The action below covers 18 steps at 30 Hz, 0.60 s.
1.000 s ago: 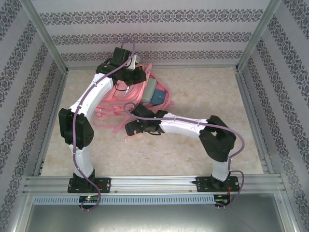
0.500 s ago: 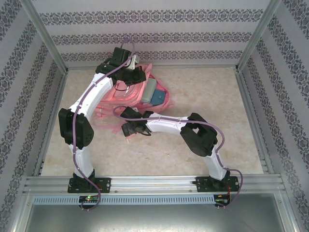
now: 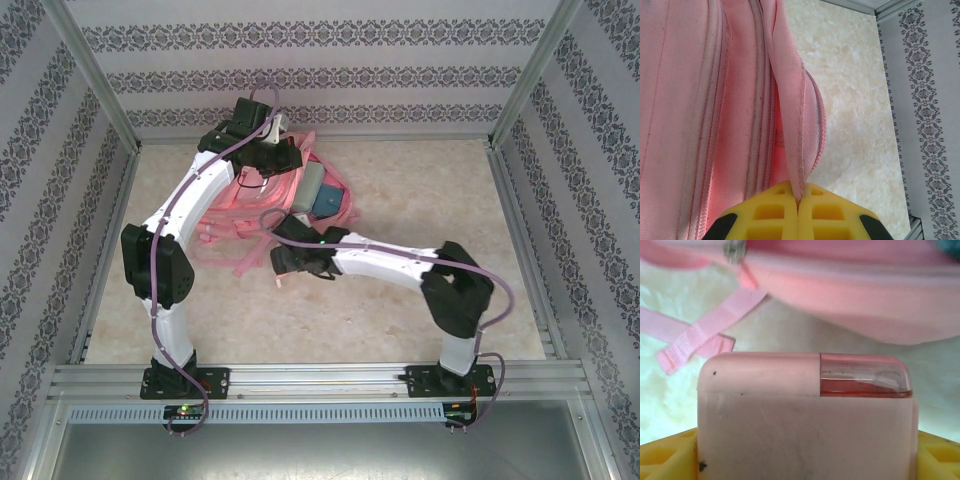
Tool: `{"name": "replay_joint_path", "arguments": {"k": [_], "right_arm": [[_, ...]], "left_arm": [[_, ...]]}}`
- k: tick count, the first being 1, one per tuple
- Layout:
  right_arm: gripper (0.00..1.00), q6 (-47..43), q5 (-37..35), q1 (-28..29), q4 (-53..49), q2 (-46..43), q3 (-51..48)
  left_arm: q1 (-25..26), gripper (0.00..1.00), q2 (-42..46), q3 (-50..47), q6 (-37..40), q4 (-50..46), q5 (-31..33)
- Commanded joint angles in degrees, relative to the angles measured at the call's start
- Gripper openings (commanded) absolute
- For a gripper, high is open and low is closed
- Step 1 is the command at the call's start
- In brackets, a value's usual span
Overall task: Pack the student bag
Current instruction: Pick up the loose stationery at the center of the table, then place the loose stationery in the student bag.
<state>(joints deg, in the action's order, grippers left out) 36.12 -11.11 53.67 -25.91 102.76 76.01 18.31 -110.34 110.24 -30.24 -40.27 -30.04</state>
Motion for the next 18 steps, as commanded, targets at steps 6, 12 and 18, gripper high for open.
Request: {"name": "replay_joint_path", "arguments": {"k": [6,12,18], "right_arm": [[0.71,4.3,0.0,-10.3,3.3,-7.6,-3.9],[0.71,9.0,1.7,-17.0,7.6,-3.4,-0.9],[0.7,12.6,4.3,-18.2,9.5,3.6,6.7]], "left_arm": [[-1.0,0.0,3.4,-0.5,-0.9,3.0,-2.2],[-1.0,0.0,4.8,-2.8,-2.7,5.0,-3.5],[-1.0,0.0,5.8,-4.9,-4.4,7.2,-4.9]]}}
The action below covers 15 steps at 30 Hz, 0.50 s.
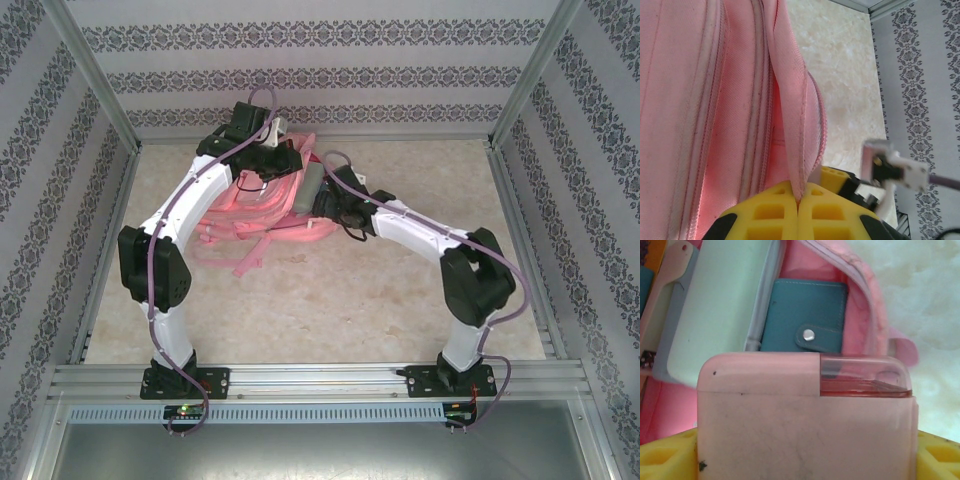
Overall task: Pack the student bag
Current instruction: Place the loose stationery in the student bag.
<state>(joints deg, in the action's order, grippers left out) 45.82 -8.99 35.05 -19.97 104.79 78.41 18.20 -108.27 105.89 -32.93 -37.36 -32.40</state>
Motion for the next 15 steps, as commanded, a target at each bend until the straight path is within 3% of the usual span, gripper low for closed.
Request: {"name": "replay_joint_path", "arguments": {"k": [1,11,15], "right_arm": [[0.7,3.2,2.7,0.7,3.6,2.7,5.8],[0.73,4.5,7.9,5.1,5.5,9.5,12.9],[0.88,4.8,9.1,6.2,5.0,11.1,13.7]], "left_arm": [[-1.0,0.0,3.8,-0.6,-2.0,4.5,-2.7],[-0.9,0.0,3.4,-0.5,-3.1,5.7,-3.3],[-0.9,0.0,3.2,-0.1,-2.8,5.4,-3.3]]}}
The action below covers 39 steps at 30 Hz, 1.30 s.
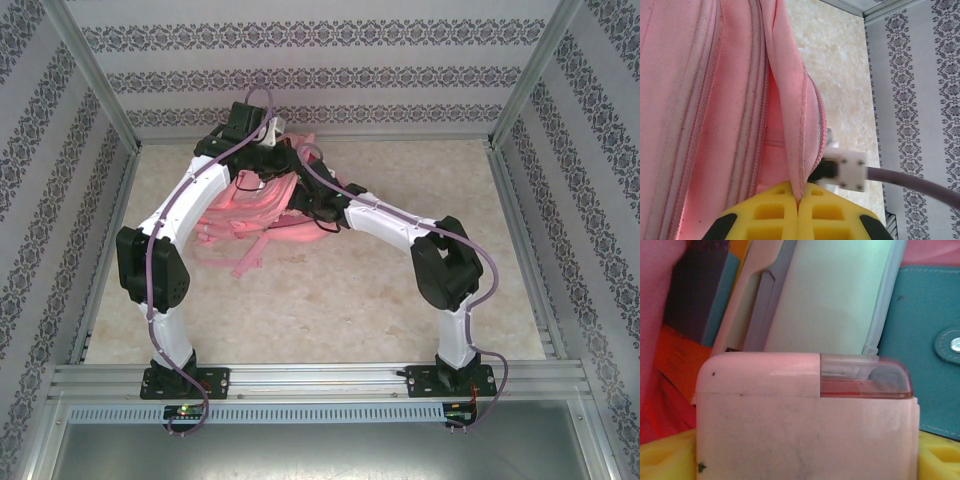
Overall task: Pack the student bag
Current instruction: Place the loose stationery in the student bag.
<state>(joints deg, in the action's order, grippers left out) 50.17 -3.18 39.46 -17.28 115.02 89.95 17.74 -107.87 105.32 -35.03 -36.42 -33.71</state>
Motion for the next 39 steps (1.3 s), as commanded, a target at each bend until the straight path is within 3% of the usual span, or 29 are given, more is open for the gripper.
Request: {"name": "replay_joint_path", "arguments": {"k": [1,4,11,17,22,23,32,39], "right_arm": [[0.93,0.5,3.3,1.8,2.3,0.7,1.7],[0.98,0.5,2.8,1.3,2.5,-0.6,0.1],[0.94,-0.3,2.8,-0.4,3.5,-4.0,-3.4],[0.69,-1.1,2.4,-0.9,4.4,-6.2,-6.5],[0.37,-0.3,3.5,-1.5,5.7,-5.9,-8.3],[0.35,-0.1,4.2,-1.7,5.7,-5.4,-8.0],[0.3,0.7,11.1,-2.1,5.8,4.0,-0.3],[0.33,1.6,16.6,-1.0,5.0,9.6,6.4]], "left_arm": [[-0.5,0.0,2.8,0.6,-0.5,4.1,-1.8],[-0.5,0.0,3.0,0.6,-0.3,3.9,-1.6],[-0.5,0.0,2.8,0.5,-0.4,4.2,-1.7],[-0.5,0.0,3.0,0.6,-0.1,3.7,-1.5],[-0.4,0.0,3.0,0.6,-0.2,3.7,-1.7],[-0.5,0.0,3.0,0.6,-0.2,3.8,-1.7],[-0.5,0.0,3.3,0.2,-0.6,4.0,-2.6],[-0.3,0.0,3.1,-0.1,-0.8,4.2,-3.0]]}}
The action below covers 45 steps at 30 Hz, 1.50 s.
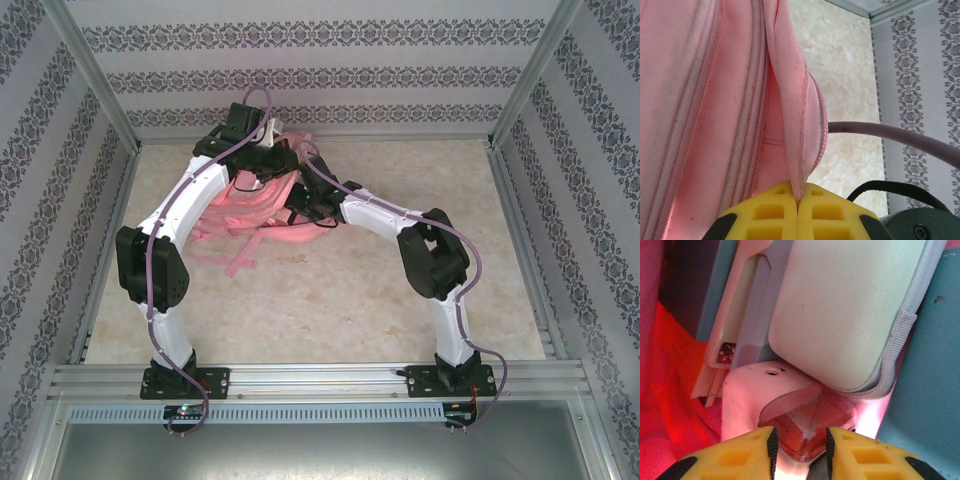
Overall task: Pack the student bag
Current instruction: Place the loose stationery in the student bag, then close the student bag at the top-center of the table, then zip the student bag at the top-left of the table.
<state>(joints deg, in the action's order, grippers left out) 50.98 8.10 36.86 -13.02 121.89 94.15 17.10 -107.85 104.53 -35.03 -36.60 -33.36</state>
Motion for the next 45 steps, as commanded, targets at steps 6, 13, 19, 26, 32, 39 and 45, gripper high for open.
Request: {"name": "replay_joint_path", "arguments": {"k": [6,13,19,26,32,39,45], "right_arm": [[0.35,2.4,6.9,1.1,1.3,1.1,-1.0],[0.53,-1.2,-0.2,-0.6,0.0,-7.3,-7.2],[0.61,-4.4,-4.0,-2.3,-1.0,-15.4,-14.1],[0.62,-6.8,-7.1,-2.4,-0.5,-22.6,-22.2],[0.63,-10.4,-9.9,-0.2,-1.2,-25.7,-24.5],[0.63,-13.8,-11.4,4.3,-1.7,-24.7,-22.5],[0.61,-17.7,-13.2,10.4,-1.6,-20.7,-18.1]], "left_arm": [[0.3,0.0,3.3,-0.1,-0.1,4.0,-2.7],[0.2,0.0,2.5,-0.7,0.7,3.5,-1.8],[0.3,0.19,3.2,-2.0,1.7,2.6,-1.0],[-0.1,0.45,6.6,-4.0,3.4,0.1,1.0],[-3.0,0.45,12.9,-13.3,3.0,0.1,6.0],[-11.5,0.44,20.8,-32.2,-1.8,3.4,10.6],[-20.4,0.45,25.6,-48.9,-10.0,15.1,6.0]]}}
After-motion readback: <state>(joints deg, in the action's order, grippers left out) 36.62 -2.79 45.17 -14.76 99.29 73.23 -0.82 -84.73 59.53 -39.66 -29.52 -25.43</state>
